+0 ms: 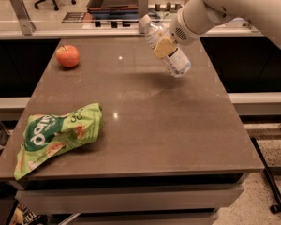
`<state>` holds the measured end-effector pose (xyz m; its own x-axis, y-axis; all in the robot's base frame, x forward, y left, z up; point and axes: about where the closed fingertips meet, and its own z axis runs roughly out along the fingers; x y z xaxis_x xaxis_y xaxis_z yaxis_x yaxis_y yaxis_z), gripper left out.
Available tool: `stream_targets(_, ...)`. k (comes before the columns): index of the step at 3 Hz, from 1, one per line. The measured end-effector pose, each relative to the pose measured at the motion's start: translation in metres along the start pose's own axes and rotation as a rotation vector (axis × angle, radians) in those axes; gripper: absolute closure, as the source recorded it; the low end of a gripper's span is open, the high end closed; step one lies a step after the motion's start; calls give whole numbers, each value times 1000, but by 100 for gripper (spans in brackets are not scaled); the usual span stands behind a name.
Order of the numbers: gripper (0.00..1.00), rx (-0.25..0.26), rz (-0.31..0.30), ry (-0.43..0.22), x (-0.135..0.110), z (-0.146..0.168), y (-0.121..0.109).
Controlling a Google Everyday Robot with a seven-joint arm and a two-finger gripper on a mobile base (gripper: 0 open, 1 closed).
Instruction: Knock blue plastic bottle over
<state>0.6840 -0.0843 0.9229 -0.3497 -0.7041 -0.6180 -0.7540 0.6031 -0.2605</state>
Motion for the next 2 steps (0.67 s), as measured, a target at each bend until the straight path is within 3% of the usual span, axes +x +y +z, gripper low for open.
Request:
stream_targets(1,100,1,-13,124,24,10,11)
stream_targets(2,100,-44,-32,215,42,31,33)
